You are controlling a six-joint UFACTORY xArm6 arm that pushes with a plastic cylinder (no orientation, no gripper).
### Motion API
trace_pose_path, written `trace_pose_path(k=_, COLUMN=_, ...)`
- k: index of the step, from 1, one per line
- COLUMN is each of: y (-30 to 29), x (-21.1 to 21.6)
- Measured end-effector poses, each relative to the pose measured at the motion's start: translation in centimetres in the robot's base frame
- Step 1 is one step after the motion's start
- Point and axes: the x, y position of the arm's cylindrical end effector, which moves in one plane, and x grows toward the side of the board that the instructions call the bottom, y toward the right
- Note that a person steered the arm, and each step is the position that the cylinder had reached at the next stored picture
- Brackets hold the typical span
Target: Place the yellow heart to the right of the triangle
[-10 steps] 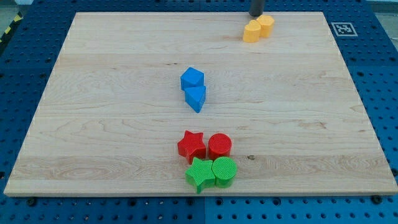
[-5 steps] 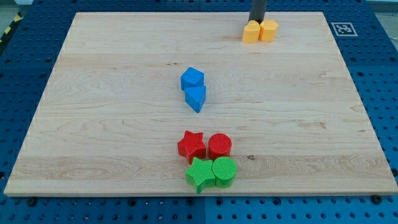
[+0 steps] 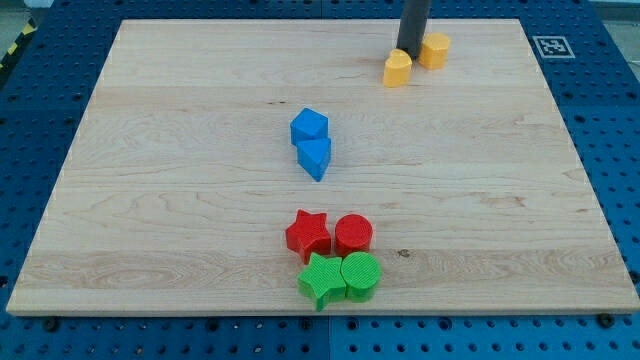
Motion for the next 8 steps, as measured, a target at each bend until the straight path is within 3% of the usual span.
trace_pose_path(k=2, y=-3.2, x=3.2)
trace_pose_path(k=3, y=-6.2, x=1.9)
trace_pose_path(k=5, y=-4.7, x=6.4)
trace_pose_path(k=7, y=-4.7, x=6.9)
trace_pose_path(k=8, y=-5.7, x=9.9)
